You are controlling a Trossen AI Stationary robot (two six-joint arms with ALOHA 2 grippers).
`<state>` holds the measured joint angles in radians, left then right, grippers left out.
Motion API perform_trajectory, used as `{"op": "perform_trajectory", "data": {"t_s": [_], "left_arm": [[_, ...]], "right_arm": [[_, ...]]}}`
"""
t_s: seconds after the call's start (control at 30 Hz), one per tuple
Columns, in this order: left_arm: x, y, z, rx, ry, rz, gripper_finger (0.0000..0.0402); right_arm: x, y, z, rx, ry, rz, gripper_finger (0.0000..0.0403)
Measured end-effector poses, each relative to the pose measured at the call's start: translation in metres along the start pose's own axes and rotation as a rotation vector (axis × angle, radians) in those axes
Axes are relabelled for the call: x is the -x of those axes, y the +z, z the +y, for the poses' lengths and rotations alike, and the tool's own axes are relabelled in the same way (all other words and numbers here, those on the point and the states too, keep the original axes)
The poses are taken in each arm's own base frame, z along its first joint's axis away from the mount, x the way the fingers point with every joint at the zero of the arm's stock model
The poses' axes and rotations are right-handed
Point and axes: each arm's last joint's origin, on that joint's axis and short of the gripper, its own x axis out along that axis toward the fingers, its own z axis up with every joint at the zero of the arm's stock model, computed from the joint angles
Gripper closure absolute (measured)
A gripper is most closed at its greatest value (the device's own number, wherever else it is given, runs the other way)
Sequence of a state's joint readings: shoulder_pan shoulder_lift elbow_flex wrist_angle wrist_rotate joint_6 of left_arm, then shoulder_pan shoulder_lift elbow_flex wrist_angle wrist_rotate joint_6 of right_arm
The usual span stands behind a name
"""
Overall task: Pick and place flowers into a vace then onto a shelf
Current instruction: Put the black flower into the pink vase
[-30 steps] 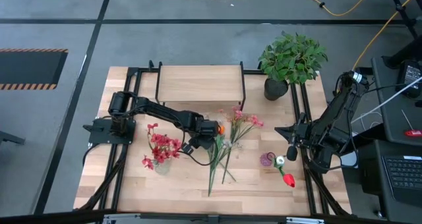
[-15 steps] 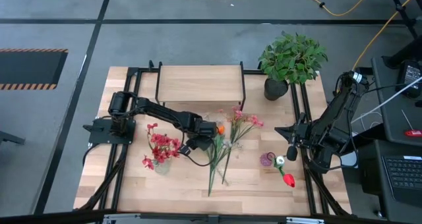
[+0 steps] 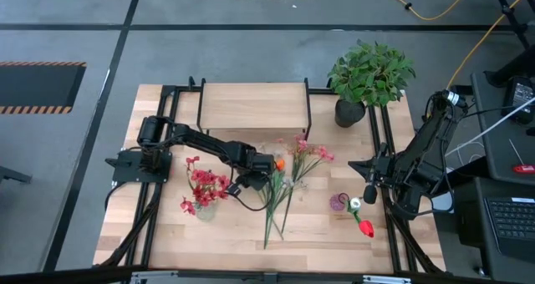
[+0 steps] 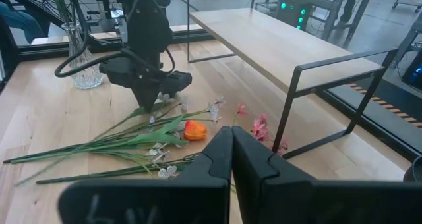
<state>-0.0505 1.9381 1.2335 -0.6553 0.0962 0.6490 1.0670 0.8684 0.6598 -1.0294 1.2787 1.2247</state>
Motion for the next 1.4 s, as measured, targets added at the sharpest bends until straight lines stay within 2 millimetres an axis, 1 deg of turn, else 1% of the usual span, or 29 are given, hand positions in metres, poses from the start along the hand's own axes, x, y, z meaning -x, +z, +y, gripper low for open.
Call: {"op": "perform_trajectory", "data": {"t_s": [0.07, 0.17, 0.33, 0.6, 0.83, 1.03, 1.13, 1.3, 1.4], "left_arm": [[0.0, 0.0, 0.0, 0.037, 0.025, 0.017, 0.039], [0.001, -0.002, 0.001, 0.076, 0.036, 0.036, 0.0394], [0.006, -0.004, 0.0, 0.089, 0.032, 0.082, 0.0396], [0.032, 0.009, 0.007, 0.117, 0.044, 0.116, 0.0397], [0.054, 0.02, 0.01, 0.079, 0.129, 0.195, 0.0397], [0.072, 0.031, 0.013, 0.063, 0.163, 0.18, 0.0398], [0.08, 0.035, 0.016, 0.031, 0.191, 0.18, 0.0398], [0.093, 0.039, 0.021, -0.027, 0.301, 0.232, 0.0398], [0.101, 0.042, 0.024, -0.076, 0.328, 0.238, 0.0398]], "right_arm": [[0.0, 0.0, 0.0, 0.0, 0.0, 0.0, 0.0393], [0.0, 0.0, 0.0, 0.0, 0.0, 0.0, 0.0393], [0.0, 0.0, 0.0, 0.0, 0.0, 0.0, 0.0393], [0.0, 0.0, 0.0, -0.001, 0.0, -0.002, 0.0393], [0.0, 0.0, 0.0, 0.001, 0.0, -0.002, 0.0393], [0.0, 0.0, 0.0, -0.002, 0.0, -0.002, 0.0393], [0.0, 0.0, 0.001, -0.008, 0.001, -0.003, 0.0393], [0.0, 0.001, 0.003, -0.046, 0.012, -0.007, 0.0393], [0.0, 0.002, 0.003, -0.049, 0.003, -0.031, 0.0393]]}}
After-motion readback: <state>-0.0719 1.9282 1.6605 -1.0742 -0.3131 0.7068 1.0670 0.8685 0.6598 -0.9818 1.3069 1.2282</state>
